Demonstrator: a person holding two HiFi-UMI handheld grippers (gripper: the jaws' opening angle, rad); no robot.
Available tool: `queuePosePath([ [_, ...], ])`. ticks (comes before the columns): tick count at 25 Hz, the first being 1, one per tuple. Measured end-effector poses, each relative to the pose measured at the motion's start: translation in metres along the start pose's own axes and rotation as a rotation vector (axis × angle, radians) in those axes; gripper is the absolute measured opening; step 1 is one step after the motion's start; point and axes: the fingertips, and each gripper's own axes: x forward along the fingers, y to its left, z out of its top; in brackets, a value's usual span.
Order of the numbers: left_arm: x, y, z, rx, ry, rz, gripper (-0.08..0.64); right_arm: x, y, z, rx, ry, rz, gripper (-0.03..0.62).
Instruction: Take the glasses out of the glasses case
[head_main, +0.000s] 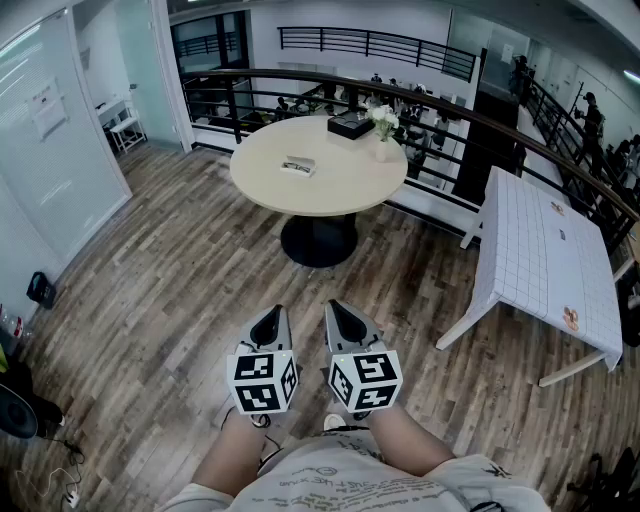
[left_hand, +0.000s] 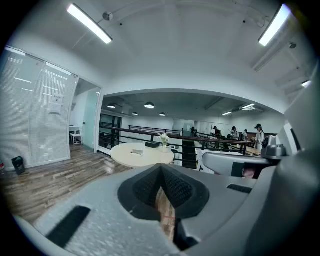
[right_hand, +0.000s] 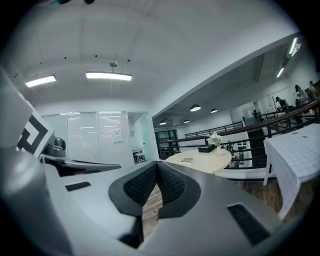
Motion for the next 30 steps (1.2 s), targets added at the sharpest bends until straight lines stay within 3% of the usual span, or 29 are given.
queuePosePath([
  [5, -0.044, 0.022, -0.005, 0.005, -0.003, 0.001, 0.006, -0.013, 0.049, -0.014, -0.007, 0.017, 0.010, 0.014],
  [14, -0.004, 0.024, 0.007, 0.002, 0.006, 0.024, 0.006, 0.020, 0.023, -0.007, -0.009, 0.030, 0.028, 0.015],
  [24, 0.010, 0.024, -0.026, -0.011, 0.028, 0.070, 0.006, 0.032, 0.009, -0.032, -0.006, 0.039, 0.066, 0.015],
  [30, 0.046, 0.030, -0.017, -0.002, 0.031, 0.058, 0.006, 0.062, -0.009, -0.027, -0.027, 0.035, 0.047, 0.015],
])
